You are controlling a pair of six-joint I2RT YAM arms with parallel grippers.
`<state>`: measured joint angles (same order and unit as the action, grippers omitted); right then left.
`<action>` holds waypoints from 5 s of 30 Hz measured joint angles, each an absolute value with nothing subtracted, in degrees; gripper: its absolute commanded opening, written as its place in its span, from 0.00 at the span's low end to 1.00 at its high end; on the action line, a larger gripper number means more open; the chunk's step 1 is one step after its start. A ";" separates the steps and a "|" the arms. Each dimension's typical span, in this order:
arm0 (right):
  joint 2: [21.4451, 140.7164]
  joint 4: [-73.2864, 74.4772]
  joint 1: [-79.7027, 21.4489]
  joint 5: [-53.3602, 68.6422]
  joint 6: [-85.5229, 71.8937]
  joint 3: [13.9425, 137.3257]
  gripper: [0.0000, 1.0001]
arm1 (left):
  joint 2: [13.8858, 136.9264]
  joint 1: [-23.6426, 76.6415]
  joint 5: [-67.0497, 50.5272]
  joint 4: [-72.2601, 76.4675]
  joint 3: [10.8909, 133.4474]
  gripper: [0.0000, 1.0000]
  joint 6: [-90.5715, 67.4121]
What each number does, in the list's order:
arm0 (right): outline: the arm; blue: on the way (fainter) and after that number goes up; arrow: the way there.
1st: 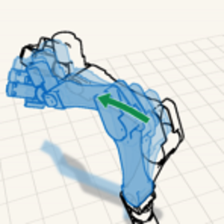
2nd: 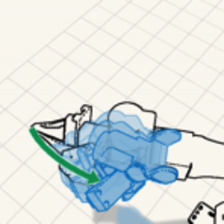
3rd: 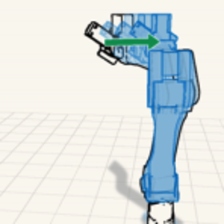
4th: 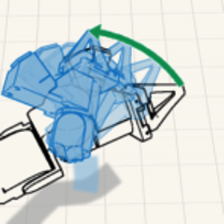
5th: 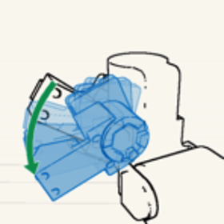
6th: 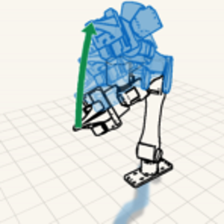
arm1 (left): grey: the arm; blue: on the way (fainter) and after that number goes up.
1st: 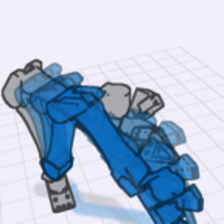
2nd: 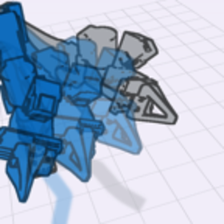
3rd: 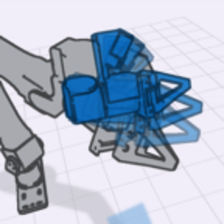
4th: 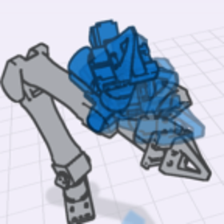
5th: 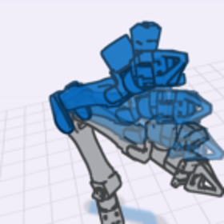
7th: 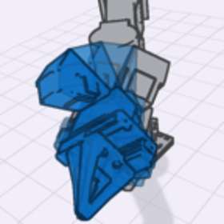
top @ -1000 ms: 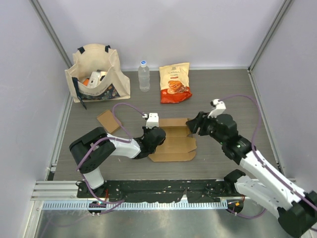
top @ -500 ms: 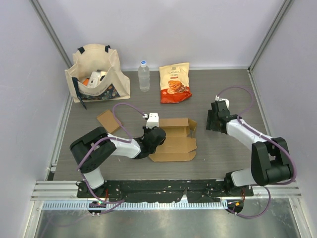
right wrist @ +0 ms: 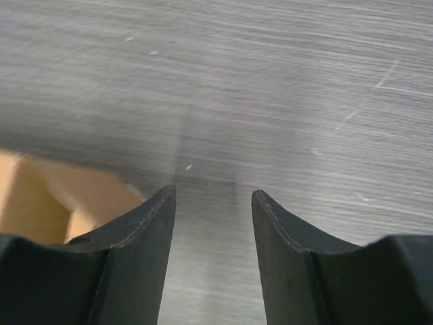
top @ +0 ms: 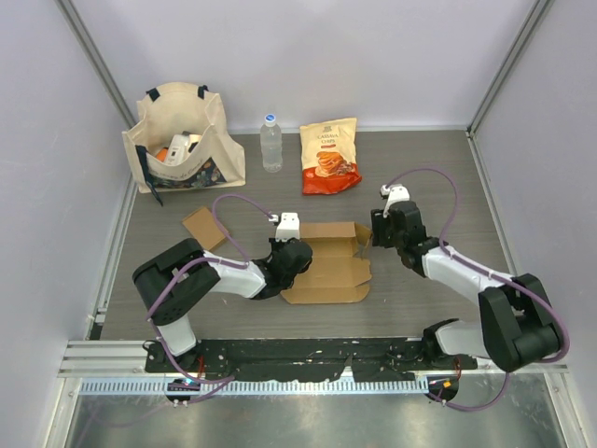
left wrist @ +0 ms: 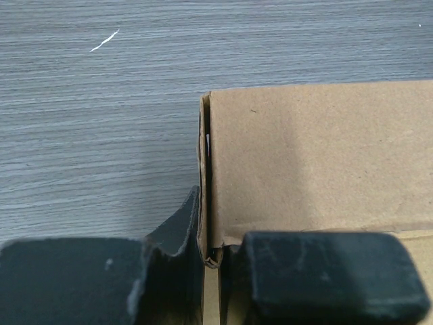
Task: Fold the paper box
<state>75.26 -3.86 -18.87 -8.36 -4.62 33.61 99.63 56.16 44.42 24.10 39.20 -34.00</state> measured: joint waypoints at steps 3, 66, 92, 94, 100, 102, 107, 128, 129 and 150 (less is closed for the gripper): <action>70.96 -4.27 -21.93 -6.74 -4.60 30.76 0.53 | 99.68 56.14 44.38 24.21 39.20 0.00 -33.98; 104.31 -51.46 -55.33 -67.70 -10.68 31.79 0.01 | 98.98 55.51 46.39 23.44 38.48 0.00 -37.15; 56.29 -1.72 -41.58 -23.66 -34.20 24.88 0.81 | 97.73 56.21 46.46 19.86 38.52 0.00 -38.65; 56.90 2.28 -32.88 -14.63 -38.76 24.82 0.80 | 97.73 56.21 46.44 19.53 38.70 0.00 -38.65; 62.83 8.34 -22.13 6.39 -44.99 23.33 0.70 | 97.73 56.21 46.19 18.79 39.09 0.00 -38.61; 64.45 5.54 -22.13 12.56 -46.81 21.54 0.63 | 97.73 56.21 46.11 18.68 39.16 0.00 -38.59; 68.97 -11.62 -21.93 23.77 -52.75 15.46 0.48 | 97.56 56.21 45.95 18.44 39.20 0.00 -38.59; 76.05 -0.14 -18.46 28.49 -54.43 24.16 0.01 | 52.93 56.75 17.28 -5.50 35.38 0.78 -32.34; 76.49 0.08 -18.11 29.54 -54.74 24.18 0.01 | 52.97 57.49 14.61 -6.76 36.38 0.80 -30.37; 75.13 -1.39 -16.64 41.12 -61.49 22.39 0.19 | 99.88 83.99 38.85 -19.94 59.70 0.21 11.60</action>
<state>75.13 -1.39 -16.64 41.12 -61.49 22.39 99.88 83.99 38.85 -19.94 59.70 11.60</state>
